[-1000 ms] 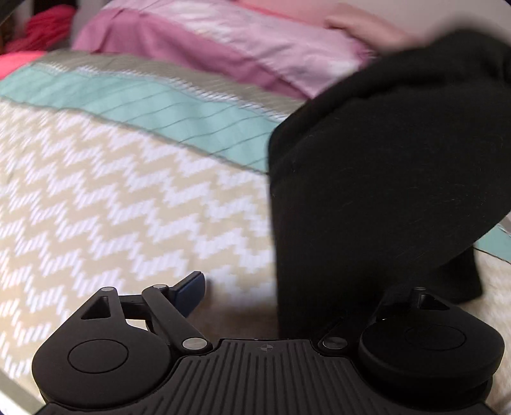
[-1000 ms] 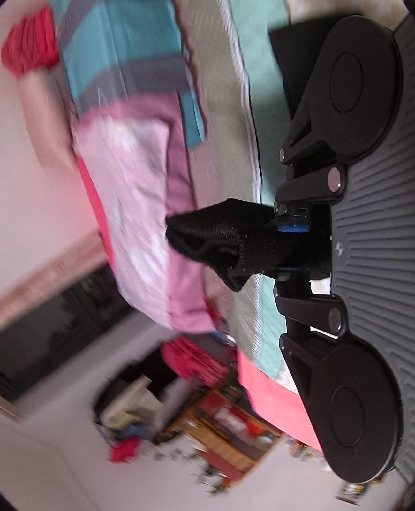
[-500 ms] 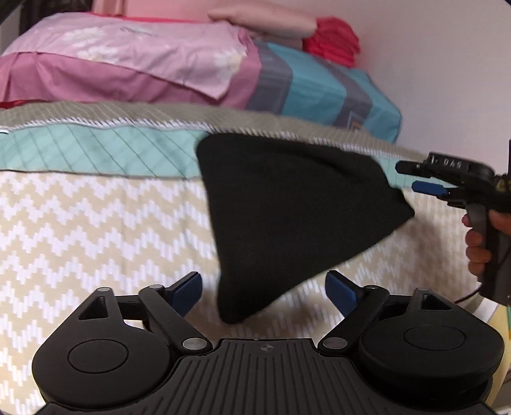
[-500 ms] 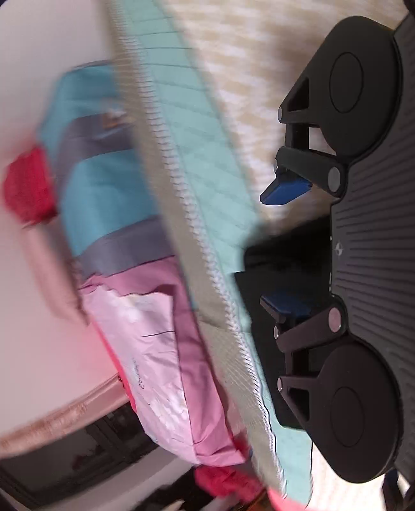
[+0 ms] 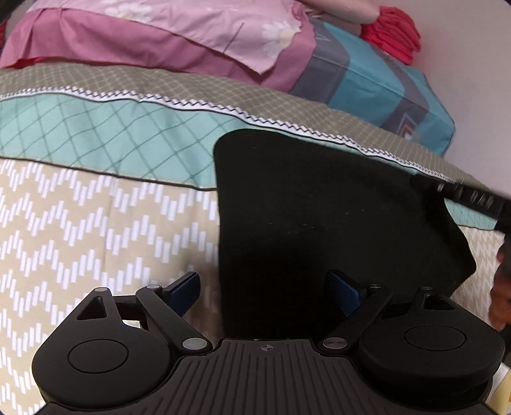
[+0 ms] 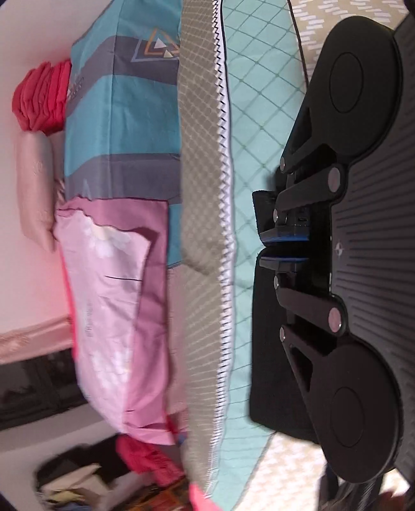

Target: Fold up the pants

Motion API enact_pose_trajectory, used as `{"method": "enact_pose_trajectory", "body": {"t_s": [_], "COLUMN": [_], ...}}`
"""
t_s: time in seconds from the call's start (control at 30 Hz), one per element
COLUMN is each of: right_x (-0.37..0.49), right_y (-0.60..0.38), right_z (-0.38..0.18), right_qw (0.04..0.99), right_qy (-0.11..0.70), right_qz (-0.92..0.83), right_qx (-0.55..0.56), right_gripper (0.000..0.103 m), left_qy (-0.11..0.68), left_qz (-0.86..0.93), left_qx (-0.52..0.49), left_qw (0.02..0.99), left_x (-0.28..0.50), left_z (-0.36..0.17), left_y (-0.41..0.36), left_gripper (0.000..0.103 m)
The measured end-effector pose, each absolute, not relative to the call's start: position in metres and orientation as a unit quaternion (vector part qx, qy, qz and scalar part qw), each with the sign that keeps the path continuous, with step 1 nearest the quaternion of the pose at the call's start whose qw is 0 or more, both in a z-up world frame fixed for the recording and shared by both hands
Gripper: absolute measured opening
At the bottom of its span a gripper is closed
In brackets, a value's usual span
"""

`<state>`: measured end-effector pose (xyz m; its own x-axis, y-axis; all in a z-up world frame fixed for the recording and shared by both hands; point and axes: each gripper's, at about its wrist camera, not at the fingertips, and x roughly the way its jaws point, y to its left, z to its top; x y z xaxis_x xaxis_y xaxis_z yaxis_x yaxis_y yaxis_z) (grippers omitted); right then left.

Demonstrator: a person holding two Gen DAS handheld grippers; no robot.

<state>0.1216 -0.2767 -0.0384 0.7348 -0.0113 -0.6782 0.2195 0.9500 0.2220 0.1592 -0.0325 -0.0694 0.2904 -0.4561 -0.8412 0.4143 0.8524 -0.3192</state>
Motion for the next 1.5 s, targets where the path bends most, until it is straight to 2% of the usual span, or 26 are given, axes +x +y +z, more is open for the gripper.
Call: {"method": "enact_pose_trajectory", "body": {"t_s": [0.17,0.23,0.27,0.3,0.33,0.37,0.5,0.63,0.67,0.7,0.77,0.8,0.93,1.2,1.37,1.5], "right_x": [0.122,0.111,0.102,0.094,0.084,0.074,0.044,0.042,0.041,0.041,0.037,0.032,0.012,-0.085,-0.161,-0.21], "right_y": [-0.297,-0.316,-0.325,-0.333,-0.343,-0.349,-0.355,-0.343,-0.34,-0.337,-0.337,-0.337,-0.336,-0.281,-0.247,-0.229], "right_z": [-0.056,-0.049,-0.046,-0.045,-0.046,-0.049,-0.072,-0.093,-0.094,-0.092,-0.086,-0.082,-0.059,0.007,0.013,-0.015], "right_qw": [0.907,0.899,0.895,0.887,0.878,0.872,0.835,0.831,0.837,0.839,0.842,0.843,0.838,0.86,0.854,0.835], "right_qy": [0.368,0.339,0.324,0.32,0.322,0.324,0.37,0.4,0.391,0.393,0.387,0.381,0.36,0.34,0.34,0.353], "right_qz": [-0.071,-0.088,-0.122,-0.155,-0.167,-0.156,-0.069,-0.054,-0.055,-0.055,-0.043,-0.035,-0.006,0.028,-0.005,-0.044], "right_qx": [0.193,0.263,0.282,0.294,0.312,0.332,0.401,0.384,0.38,0.371,0.372,0.378,0.411,0.379,0.394,0.42], "right_gripper": [0.011,0.02,0.032,0.063,0.077,0.086,0.085,0.086,0.078,0.062,0.044,0.041,0.038,0.038,0.039,0.041], "left_qy": [0.535,0.535,0.535,0.536,0.537,0.539,0.557,0.565,0.567,0.571,0.566,0.562,0.543,0.494,0.511,0.54], "left_qz": [-0.273,-0.281,-0.284,-0.289,-0.294,-0.298,-0.317,-0.327,-0.332,-0.339,-0.328,-0.323,-0.334,-0.386,-0.413,-0.421], "left_qx": [-0.005,-0.002,-0.001,-0.004,-0.012,-0.022,-0.057,-0.082,-0.085,-0.094,-0.09,-0.085,-0.086,-0.004,0.003,0.02], "left_qw": [0.8,0.797,0.796,0.794,0.791,0.787,0.766,0.753,0.749,0.742,0.751,0.757,0.766,0.779,0.753,0.728], "left_x": [0.165,0.166,0.168,0.171,0.174,0.176,0.187,0.189,0.188,0.186,0.178,0.173,0.144,0.048,-0.009,-0.04], "left_z": [-0.072,-0.072,-0.073,-0.073,-0.074,-0.073,-0.084,-0.091,-0.09,-0.089,-0.079,-0.072,-0.033,0.033,0.029,-0.003], "left_y": [-0.041,-0.038,-0.036,-0.035,-0.033,-0.031,-0.03,-0.034,-0.036,-0.039,-0.041,-0.041,-0.032,-0.014,0.018,0.032], "left_gripper": [0.103,0.103,0.103,0.103,0.103,0.103,0.103,0.103,0.103,0.103,0.103,0.103,0.103,0.103,0.103,0.103]}}
